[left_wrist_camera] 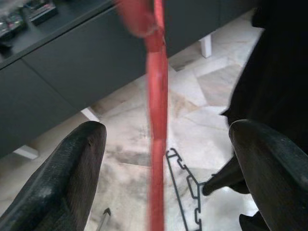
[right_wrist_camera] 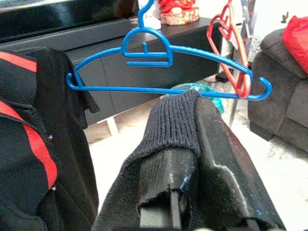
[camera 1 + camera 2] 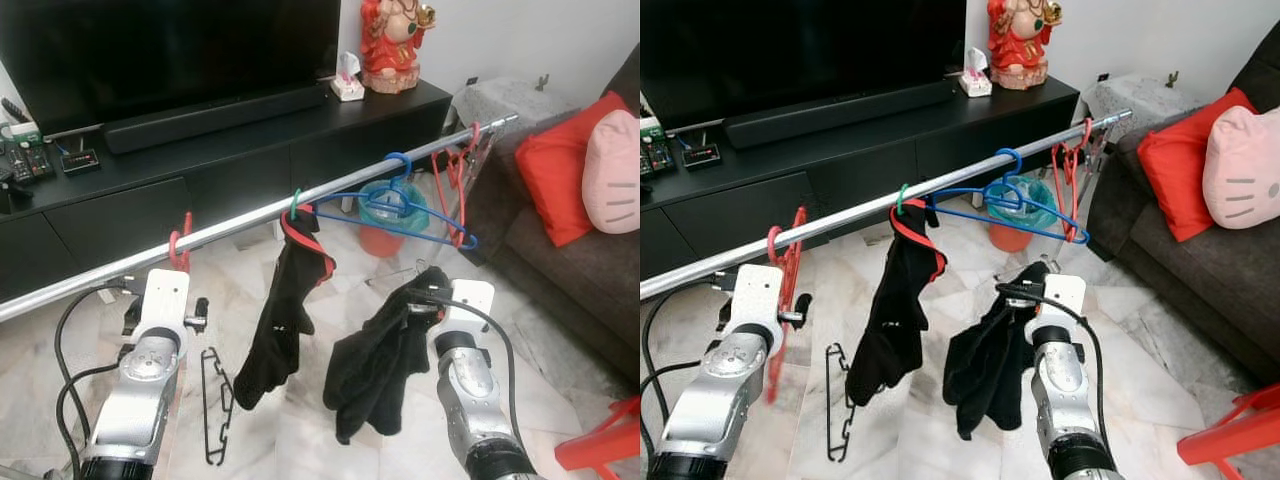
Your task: Hang hanger
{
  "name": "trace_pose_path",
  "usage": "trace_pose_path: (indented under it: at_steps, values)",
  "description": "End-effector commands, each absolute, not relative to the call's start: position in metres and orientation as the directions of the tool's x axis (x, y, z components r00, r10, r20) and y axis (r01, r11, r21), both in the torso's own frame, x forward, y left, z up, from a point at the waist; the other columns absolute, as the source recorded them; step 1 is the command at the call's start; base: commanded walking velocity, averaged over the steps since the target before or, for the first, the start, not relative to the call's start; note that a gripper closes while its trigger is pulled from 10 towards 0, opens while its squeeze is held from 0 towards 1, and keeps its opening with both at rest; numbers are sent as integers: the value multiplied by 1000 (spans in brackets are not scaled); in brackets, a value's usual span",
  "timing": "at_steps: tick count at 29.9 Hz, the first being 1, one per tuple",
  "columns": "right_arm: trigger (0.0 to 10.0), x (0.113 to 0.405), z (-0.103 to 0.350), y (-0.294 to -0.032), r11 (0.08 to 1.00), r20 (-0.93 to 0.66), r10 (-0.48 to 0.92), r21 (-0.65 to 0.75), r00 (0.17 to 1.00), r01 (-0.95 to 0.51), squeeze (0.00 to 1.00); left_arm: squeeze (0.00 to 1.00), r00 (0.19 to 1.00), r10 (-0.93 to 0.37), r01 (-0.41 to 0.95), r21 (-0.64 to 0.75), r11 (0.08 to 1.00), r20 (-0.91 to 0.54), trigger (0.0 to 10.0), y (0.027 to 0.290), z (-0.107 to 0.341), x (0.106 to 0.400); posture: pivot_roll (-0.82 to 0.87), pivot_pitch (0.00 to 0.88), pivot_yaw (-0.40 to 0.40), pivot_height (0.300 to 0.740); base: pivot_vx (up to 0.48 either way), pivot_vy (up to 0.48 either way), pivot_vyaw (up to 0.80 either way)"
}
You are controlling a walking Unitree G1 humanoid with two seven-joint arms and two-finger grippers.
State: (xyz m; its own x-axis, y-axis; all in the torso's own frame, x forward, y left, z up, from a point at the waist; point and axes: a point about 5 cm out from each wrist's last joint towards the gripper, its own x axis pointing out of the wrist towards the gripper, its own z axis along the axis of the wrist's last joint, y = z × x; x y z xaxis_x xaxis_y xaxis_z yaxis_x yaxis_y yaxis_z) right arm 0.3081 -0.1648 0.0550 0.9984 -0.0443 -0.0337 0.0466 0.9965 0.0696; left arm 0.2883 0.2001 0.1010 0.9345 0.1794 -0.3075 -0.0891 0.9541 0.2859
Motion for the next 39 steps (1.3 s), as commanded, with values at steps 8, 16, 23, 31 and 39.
trace_pose_path:
  at_steps: [8,16,23,31,39]
  values:
    - [10000,313,62,-167,997,-10,-40,69,999,40,0,0,968,113,-49,273,961,-224,10000,189,109,298,-11,1,-61,740,0,0,0]
    - [10000,312,61,-167,997,-11,-36,68,999,37,0,0,973,-41,101,261,960,-226,10000,175,107,302,-17,0,-53,740,0,0,0]
    - [10000,312,60,-167,997,-11,-34,68,999,35,0,0,970,75,11,351,936,-230,10000,182,103,309,-24,0,-54,740,0,0,0]
    - [10000,313,62,-169,997,-11,-35,65,999,36,0,0,948,170,-51,396,917,-269,10000,184,91,310,-27,0,-65,740,0,0,0]
    - [10000,314,62,-169,997,-13,-32,65,999,33,0,0,938,215,-87,414,906,-273,10000,187,87,310,-22,0,-69,740,0,0,0]
